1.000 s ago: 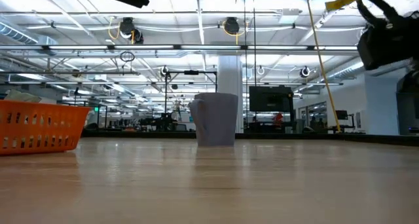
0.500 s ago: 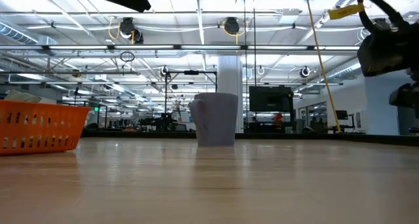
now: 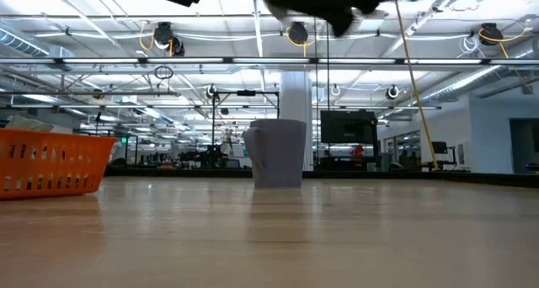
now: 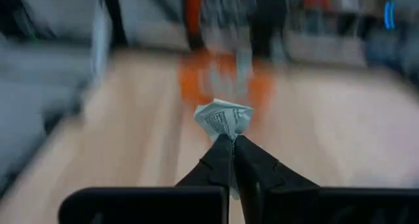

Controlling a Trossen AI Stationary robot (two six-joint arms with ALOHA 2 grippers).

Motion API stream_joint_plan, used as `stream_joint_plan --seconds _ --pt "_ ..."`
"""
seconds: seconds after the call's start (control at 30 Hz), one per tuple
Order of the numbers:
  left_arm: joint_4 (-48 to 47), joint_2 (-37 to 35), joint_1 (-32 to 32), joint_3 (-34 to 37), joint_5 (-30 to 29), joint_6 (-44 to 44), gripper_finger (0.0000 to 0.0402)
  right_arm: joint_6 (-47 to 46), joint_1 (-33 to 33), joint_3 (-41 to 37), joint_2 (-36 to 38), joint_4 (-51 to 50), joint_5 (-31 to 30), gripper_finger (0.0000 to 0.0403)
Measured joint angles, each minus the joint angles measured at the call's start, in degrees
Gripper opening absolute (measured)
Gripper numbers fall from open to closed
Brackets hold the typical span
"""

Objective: Pick and place Stevia / Truvia into bins
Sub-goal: Put the green stevia packet into the orange basket

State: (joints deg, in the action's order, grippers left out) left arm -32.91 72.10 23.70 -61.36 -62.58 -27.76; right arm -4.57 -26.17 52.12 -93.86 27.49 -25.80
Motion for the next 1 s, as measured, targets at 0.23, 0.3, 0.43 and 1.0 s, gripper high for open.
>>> stream_joint_plan --seconds 0.23,0.3,0.43,1.0 --pt "2.6 0.0 0.0 0.0 -1.0 2.0 0.0129 11.9 8.3 9.5 -13.9 16.9 10.8 0.0004" --pt "2.9 0.0 0.0 0.0 -1.7 2.2 0.0129 12.1 10.3 15.4 -18.8 11.6 12.8 0.0004" --pt "2.9 0.0 0.0 0.0 -2.5 2.2 0.0129 12.1 12.8 26.0 -27.0 5.5 13.9 0.0004" --pt "1.6 0.0 2.7 0.0 -3.7 5.2 0.0129 11.9 17.7 34.8 -39.6 12.7 24.1 0.0007"
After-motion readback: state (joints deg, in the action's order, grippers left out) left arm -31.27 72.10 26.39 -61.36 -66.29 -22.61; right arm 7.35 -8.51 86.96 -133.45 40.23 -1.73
